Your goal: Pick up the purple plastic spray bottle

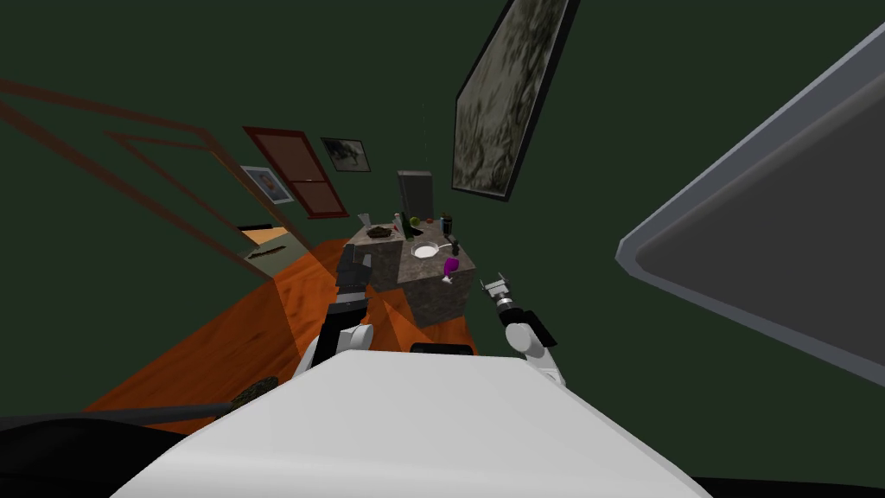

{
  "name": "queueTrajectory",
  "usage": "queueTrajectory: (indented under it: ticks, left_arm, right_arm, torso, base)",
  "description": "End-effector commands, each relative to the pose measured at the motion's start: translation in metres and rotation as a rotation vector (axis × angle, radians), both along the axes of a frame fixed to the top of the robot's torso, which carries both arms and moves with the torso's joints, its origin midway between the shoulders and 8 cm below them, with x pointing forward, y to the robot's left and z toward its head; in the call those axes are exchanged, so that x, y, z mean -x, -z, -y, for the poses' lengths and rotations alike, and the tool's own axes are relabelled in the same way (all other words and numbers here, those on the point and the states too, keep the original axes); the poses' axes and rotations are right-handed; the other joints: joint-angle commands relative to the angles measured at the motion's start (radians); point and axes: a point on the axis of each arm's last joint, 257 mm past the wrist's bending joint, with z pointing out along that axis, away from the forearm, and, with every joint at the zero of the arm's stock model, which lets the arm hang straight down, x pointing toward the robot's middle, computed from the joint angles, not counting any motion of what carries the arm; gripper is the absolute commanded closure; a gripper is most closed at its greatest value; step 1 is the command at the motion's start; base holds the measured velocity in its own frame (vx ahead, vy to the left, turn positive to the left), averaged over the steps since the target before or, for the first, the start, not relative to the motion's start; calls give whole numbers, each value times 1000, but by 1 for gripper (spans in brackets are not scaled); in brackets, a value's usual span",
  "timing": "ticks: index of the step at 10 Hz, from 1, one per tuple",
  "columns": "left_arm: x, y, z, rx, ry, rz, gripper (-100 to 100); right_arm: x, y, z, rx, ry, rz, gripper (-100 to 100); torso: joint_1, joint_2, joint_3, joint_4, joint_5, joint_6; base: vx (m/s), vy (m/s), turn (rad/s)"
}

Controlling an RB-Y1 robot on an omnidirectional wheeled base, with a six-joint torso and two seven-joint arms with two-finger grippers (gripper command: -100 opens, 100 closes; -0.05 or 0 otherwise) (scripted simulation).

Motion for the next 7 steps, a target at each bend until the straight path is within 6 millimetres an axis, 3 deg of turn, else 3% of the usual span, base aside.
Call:
queueTrajectory:
  ticks: [1, 3, 4, 5, 6, 7]
  left_arm:
    - [0, 0, 0, 0, 0, 0, 0]
    - [0, 0, 0, 0, 0, 0, 0]
    - [0, 0, 0, 0, 0, 0, 0]
    - [0, 0, 0, 0, 0, 0, 0]
    - [0, 0, 0, 0, 0, 0, 0]
    - [0, 0, 0, 0, 0, 0, 0]
  right_arm:
    - [0, 18, -7, -88, -26, -56, -100]
    - [0, 17, -8, -118, -28, -54, -100]
    - [2, 35, -16, -194, -53, -110, -100]
    - [2, 33, -18, -225, -55, -107, -100]
    - [4, 49, -24, -294, -73, -159, -100]
    - [4, 49, -27, -318, -80, -161, -100]
  torso:
    - [0, 0, 0, 0, 0, 0]
    - [-1, -1, 0, 0, 0, 0]
    - [0, 0, 0, 0, 0, 0]
    - [0, 0, 0, 0, 0, 0]
    - [0, -1, 0, 0, 0, 0]
    - [-1, -2, -1, 0, 0, 0]
  base:
    - [16, -24, 5]
    - [15, -21, 3]
    - [22, -19, 14]
    - [22, -23, 8]
    - [34, -32, 25]
    - [31, -31, 16]
